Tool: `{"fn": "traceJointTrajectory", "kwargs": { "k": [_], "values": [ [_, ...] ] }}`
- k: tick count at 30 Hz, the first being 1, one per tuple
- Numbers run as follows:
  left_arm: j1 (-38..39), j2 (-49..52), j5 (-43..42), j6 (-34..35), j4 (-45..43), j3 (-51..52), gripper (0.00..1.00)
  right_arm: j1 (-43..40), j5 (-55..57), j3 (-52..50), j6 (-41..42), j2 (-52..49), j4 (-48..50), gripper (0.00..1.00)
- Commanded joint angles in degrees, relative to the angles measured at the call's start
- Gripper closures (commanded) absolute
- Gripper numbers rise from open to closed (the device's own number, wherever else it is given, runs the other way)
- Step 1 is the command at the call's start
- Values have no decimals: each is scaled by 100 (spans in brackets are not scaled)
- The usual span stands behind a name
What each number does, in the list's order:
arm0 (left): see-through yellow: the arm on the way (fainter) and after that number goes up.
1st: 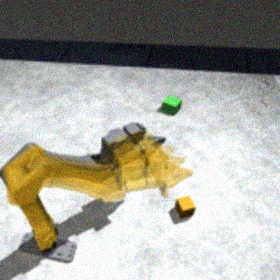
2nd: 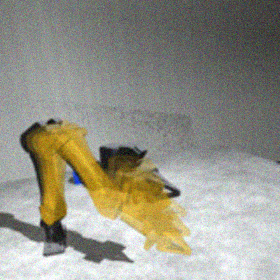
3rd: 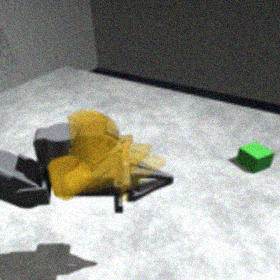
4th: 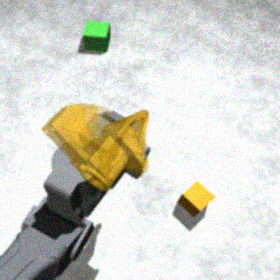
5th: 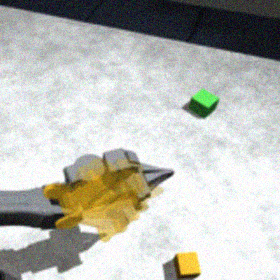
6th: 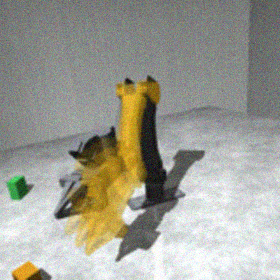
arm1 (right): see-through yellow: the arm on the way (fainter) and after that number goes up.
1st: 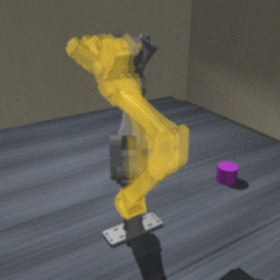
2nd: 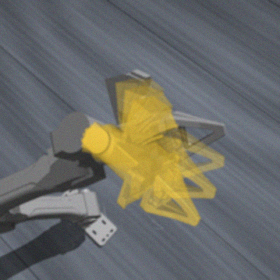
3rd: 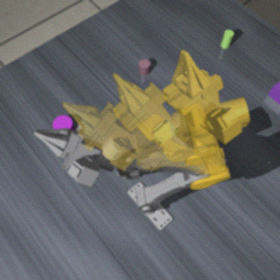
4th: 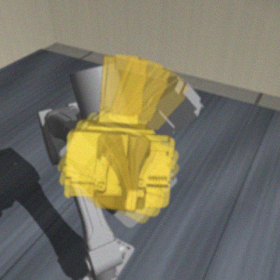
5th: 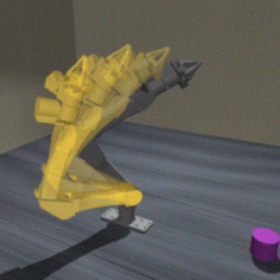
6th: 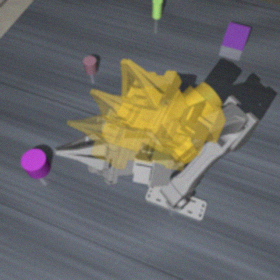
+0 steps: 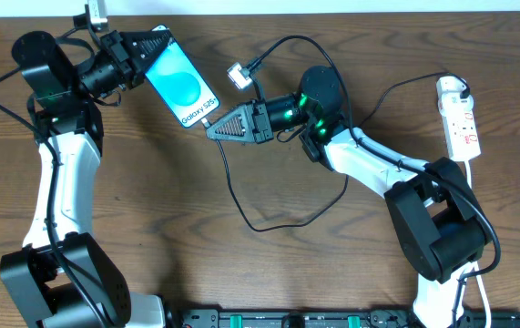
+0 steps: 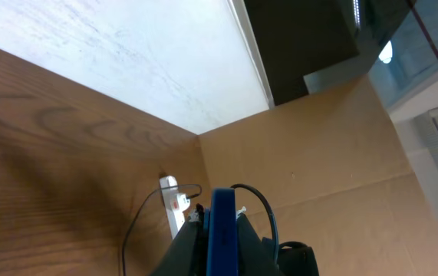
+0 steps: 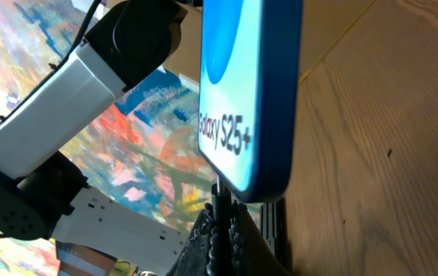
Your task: Plug charger to phone and switch on socket
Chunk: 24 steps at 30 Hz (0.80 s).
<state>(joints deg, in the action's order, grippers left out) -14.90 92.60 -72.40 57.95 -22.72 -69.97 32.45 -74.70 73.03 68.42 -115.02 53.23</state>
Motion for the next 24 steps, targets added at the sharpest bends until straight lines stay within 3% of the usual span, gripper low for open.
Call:
{"fn": "traceJointTrajectory", "kwargs": {
  "k": [1, 24],
  "values": [
    [2, -11, -214, -136, -55, -37, 93, -26, 127, 98, 33, -15, 13, 99],
    [24, -11, -214, 85, -52, -37, 93, -11, 275, 98, 116, -15, -33, 99]
  ]
}}
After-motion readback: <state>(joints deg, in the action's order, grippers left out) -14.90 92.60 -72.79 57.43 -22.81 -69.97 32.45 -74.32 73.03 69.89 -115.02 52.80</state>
